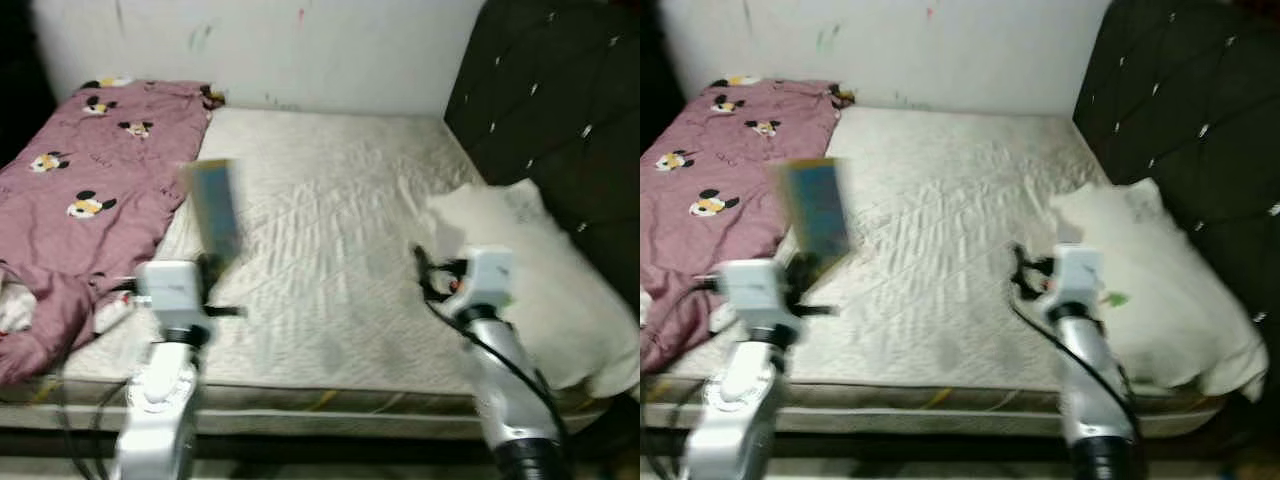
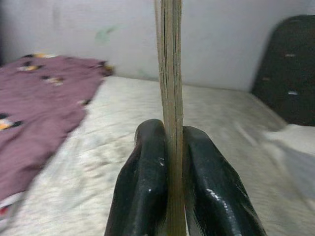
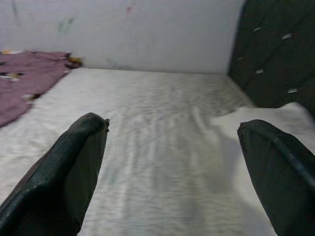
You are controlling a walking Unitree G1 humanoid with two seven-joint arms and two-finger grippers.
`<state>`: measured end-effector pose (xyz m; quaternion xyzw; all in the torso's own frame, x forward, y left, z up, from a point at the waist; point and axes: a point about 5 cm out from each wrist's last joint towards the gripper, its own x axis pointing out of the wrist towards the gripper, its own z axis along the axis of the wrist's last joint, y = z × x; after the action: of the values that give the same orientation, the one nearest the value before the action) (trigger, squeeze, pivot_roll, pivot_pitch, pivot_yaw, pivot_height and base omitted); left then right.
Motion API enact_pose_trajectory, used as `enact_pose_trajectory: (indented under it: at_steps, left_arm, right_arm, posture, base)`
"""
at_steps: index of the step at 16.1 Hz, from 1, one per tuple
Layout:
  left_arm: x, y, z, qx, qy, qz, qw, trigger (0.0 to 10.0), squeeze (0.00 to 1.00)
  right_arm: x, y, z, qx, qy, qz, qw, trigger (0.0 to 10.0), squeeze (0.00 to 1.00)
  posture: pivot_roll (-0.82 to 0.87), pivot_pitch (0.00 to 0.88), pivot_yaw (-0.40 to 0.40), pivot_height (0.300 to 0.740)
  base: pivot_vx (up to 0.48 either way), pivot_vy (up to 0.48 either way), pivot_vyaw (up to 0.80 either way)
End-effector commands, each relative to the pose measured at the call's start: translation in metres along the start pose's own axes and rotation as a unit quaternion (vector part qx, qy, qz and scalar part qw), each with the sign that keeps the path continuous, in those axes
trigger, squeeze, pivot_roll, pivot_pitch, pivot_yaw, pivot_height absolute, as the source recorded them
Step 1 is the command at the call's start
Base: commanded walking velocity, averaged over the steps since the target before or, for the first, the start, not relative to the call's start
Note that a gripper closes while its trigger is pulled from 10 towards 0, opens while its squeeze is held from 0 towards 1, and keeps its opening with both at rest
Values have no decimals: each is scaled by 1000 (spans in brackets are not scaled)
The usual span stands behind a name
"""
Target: Clean up the room
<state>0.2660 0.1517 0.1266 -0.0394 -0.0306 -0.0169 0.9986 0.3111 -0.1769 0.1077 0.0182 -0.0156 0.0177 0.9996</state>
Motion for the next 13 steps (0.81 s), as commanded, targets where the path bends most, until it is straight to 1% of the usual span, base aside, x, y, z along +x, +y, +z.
enact_pose_trajectory:
  at_steps: [1, 4, 7, 9, 10, 11, 13]
  left_arm:
    - [3, 7, 13, 9, -34, 11, 999, 10000, 0]
    - [8, 4, 16, 0, -43, 7, 999, 10000, 0]
    - [21, 2, 21, -4, -55, 2, 998, 10000, 0]
    - [31, -1, 26, -10, -62, 0, 998, 10000, 0]
    - [31, -4, 29, -17, -66, -4, 998, 10000, 0]
    - [33, -5, 30, -18, -67, -6, 998, 10000, 0]
    - [37, -7, 33, -13, -71, -22, 997, 10000, 0]
  right_arm:
    - [5, 7, 6, 4, -14, 7, 1000, 10000, 0]
    - [10, 7, 7, -2, -17, 6, 1000, 10000, 0]
    - [18, 3, 13, -10, -26, 2, 1000, 10000, 0]
    - [24, -2, 23, -18, -46, -6, 999, 10000, 0]
    - [23, -6, 30, -30, -65, -12, 997, 10000, 0]
    - [24, -7, 32, -33, -67, -13, 997, 10000, 0]
    - [26, -14, 40, -39, -84, -27, 995, 10000, 0]
  posture:
    - [26, 0, -44, 740]
    - [21, 0, -44, 740]
    - [1, 0, -42, 740]
    - [-23, 0, -26, 740]
    - [-41, 0, -14, 740]
    - [-44, 0, -11, 740]
    - [-54, 0, -7, 740]
  base:
    - [0, 0, 0]
    - [0, 0, 0]
    - [0, 0, 0]
    - [0, 0, 0]
    - [0, 0, 0]
    - [0, 0, 0]
    - [0, 0, 0]
